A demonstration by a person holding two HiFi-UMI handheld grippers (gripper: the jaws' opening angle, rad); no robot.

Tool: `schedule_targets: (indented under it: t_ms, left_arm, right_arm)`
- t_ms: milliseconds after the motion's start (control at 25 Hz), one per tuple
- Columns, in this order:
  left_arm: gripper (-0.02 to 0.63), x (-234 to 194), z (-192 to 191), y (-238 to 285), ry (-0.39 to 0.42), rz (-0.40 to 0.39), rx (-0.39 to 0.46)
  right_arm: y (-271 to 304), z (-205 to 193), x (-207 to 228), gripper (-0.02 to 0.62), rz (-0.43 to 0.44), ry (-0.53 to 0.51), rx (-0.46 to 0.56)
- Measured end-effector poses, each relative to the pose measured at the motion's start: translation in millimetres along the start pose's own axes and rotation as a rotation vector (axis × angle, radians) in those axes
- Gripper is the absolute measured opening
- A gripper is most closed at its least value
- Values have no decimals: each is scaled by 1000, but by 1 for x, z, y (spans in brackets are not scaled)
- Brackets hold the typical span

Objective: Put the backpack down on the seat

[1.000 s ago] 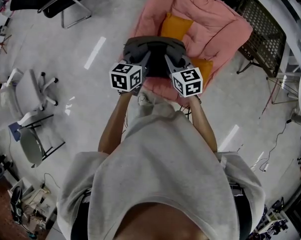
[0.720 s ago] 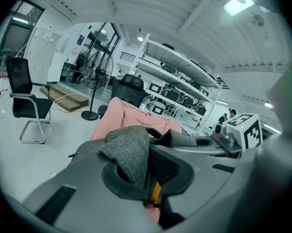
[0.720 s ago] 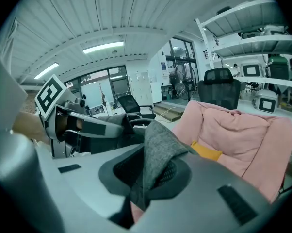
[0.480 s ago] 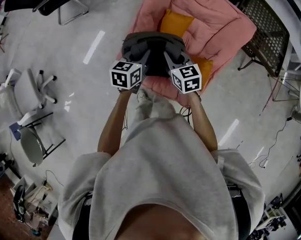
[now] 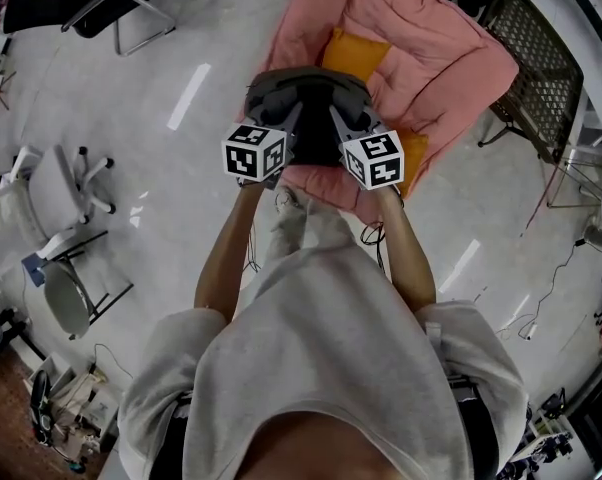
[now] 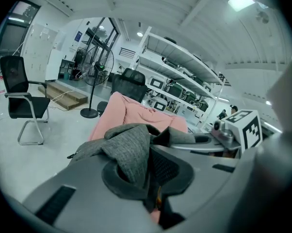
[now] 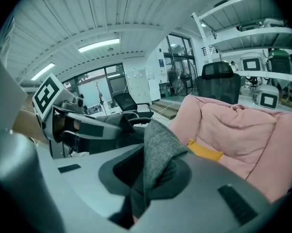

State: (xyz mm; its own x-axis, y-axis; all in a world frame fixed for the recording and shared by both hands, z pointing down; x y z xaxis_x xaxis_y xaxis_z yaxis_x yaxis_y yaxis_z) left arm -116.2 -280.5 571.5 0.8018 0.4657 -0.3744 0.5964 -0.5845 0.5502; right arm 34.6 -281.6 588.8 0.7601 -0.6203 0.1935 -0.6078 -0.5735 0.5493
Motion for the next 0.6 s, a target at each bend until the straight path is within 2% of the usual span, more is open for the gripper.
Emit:
schedule_targets:
  t_ms: [600]
  left_arm:
    - [29, -49, 29, 73, -3, -9, -41]
  right_arm:
    - [67, 10, 62, 28, 10, 27, -40]
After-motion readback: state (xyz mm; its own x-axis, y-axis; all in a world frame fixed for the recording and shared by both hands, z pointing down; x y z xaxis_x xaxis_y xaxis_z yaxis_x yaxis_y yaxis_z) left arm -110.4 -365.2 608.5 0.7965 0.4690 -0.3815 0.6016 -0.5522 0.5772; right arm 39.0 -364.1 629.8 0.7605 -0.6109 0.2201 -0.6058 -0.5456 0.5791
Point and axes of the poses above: the fingertips, and each gripper's own axes: y forward along the fingers, x to its right, z out of its top, the point moved 7 cm from there along -y, backward along the fingers, and after that the axes turned 2 degrees about -x, right-handed, at the moved point
